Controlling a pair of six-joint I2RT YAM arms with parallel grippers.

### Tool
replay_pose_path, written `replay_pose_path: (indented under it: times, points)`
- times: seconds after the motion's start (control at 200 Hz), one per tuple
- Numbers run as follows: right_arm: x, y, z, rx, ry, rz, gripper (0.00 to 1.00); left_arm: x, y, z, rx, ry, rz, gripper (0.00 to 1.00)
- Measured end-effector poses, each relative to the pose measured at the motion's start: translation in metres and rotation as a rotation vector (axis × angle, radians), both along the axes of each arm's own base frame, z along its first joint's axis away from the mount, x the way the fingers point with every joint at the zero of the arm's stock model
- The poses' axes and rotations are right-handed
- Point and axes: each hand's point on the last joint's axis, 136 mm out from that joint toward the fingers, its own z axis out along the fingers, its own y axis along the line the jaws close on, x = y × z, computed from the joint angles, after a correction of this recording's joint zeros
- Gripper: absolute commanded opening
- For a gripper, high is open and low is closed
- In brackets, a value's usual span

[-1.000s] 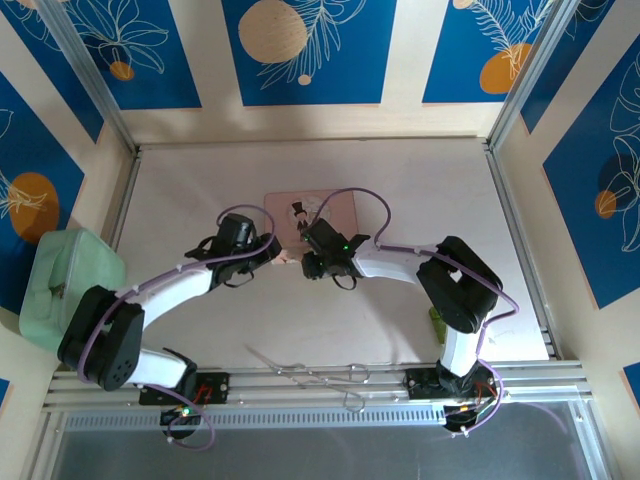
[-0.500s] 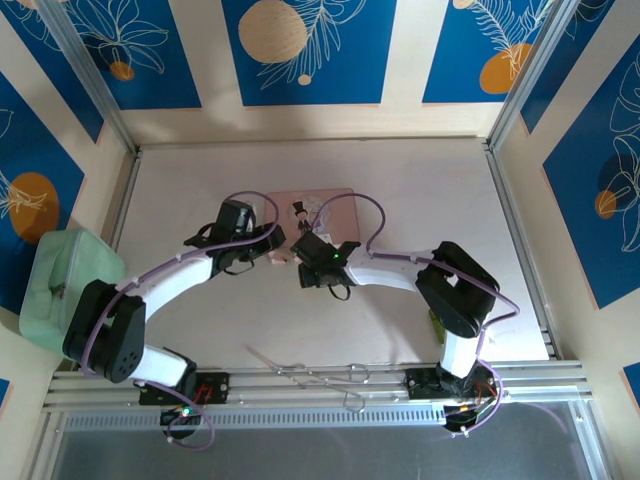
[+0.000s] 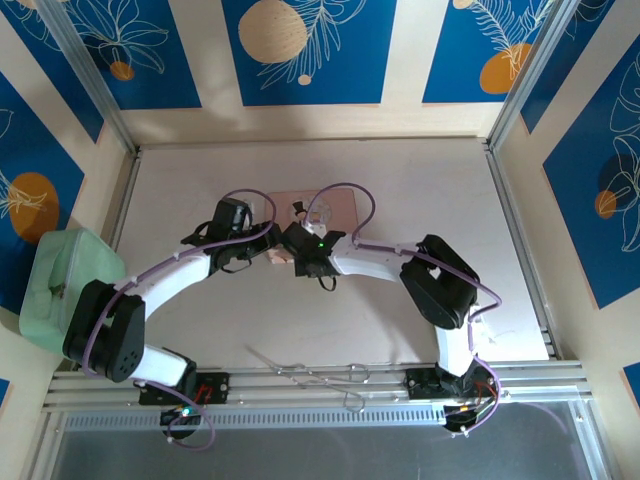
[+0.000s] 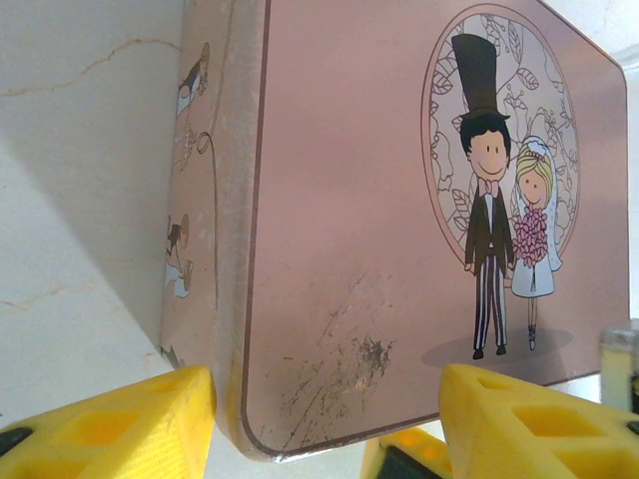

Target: Unlock a padlock with a key

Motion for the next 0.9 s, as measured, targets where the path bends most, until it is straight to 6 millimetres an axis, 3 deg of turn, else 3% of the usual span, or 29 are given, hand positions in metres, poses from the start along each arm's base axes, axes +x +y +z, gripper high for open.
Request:
replay_pose_path:
  times: [0.26,0.59,0.9]
  points:
    - [0.0,-0.008,-0.011,-0.072,0.033,-0.035,0.52,0.0,0.0,0.0,-0.004,0.004,-0.003,0.59]
    - [0.007,-0.007,-0.002,-0.116,0.018,-0.061,0.56,0.001,0.001,0.0,-0.005,0.003,0.001,0.58]
    - [0.017,0.0,-0.001,-0.181,0.014,-0.128,0.5,0.001,0.013,-0.007,0.014,0.03,0.03,0.57]
